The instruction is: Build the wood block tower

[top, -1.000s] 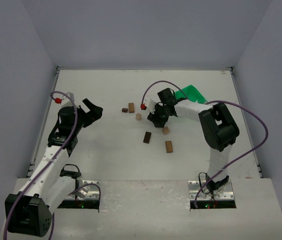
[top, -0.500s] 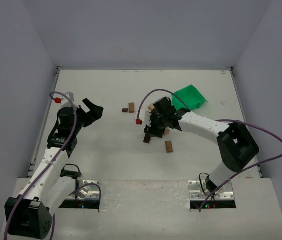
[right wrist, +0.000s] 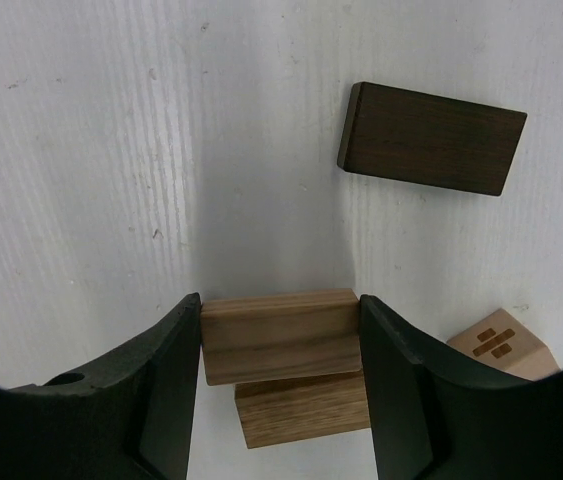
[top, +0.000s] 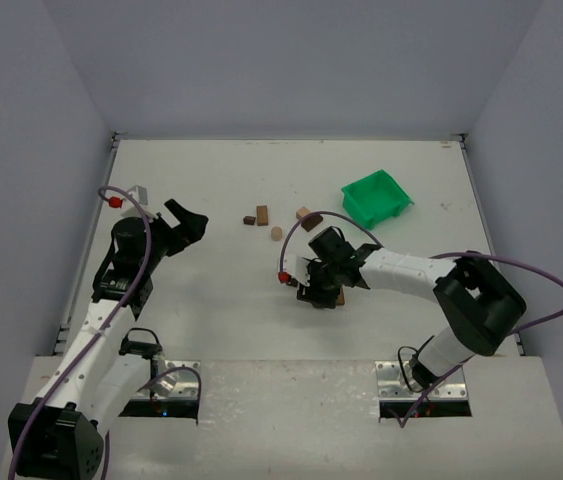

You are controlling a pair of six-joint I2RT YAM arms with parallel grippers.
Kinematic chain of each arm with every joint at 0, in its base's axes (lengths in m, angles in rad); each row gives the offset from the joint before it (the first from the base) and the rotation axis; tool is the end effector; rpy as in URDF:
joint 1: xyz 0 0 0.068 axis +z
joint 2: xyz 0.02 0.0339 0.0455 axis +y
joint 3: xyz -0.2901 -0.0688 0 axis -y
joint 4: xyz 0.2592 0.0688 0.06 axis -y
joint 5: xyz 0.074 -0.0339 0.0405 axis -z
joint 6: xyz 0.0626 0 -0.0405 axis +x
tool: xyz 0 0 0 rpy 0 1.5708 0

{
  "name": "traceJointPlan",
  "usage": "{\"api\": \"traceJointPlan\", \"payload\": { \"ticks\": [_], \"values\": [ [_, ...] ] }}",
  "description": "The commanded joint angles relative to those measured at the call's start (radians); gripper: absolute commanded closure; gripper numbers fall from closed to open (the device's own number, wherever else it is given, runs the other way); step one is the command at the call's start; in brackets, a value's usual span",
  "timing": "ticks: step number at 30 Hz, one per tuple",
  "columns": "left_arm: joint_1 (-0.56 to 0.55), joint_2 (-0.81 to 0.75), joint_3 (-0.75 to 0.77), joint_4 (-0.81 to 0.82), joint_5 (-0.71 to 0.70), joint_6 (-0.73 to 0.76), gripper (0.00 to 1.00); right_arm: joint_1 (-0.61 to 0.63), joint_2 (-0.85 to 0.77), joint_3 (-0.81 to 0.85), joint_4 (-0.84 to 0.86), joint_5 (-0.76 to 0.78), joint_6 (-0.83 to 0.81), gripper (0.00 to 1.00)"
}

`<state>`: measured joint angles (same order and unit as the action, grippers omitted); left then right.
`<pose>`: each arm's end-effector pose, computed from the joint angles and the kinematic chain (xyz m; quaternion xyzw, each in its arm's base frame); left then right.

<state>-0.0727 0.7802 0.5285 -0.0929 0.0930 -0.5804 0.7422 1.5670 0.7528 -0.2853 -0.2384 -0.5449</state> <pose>0.2071 -0.0209 0.2651 -0.1793 0.7975 -0.2204 0.5322 0.2123 0.2148 0.1362 -0.6015 0.7557 0.1379 0.2193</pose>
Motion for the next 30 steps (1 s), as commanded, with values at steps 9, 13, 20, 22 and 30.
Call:
{"api": "traceJointPlan", "payload": {
  "ticks": [9,13,20,22,30],
  "values": [
    [-0.001,-0.017,-0.004,0.044,0.011,0.005,0.0,0.006,0.019,0.003,0.054,0.007,0.028,0.54],
    [-0.001,-0.018,-0.005,0.044,0.007,0.005,0.0,0.006,0.033,0.008,0.041,0.004,0.021,0.51],
    [-0.001,-0.019,-0.004,0.04,0.007,0.005,0.0,0.006,0.05,0.005,0.036,0.023,0.004,0.48],
    [-0.001,-0.022,-0.004,0.039,0.004,0.005,0.0,0.005,0.057,0.006,0.031,0.034,0.004,0.48],
    [-0.001,-0.024,-0.005,0.039,0.002,0.005,0.0,0.006,0.054,-0.005,0.023,0.042,0.002,0.46]
  ]
}}
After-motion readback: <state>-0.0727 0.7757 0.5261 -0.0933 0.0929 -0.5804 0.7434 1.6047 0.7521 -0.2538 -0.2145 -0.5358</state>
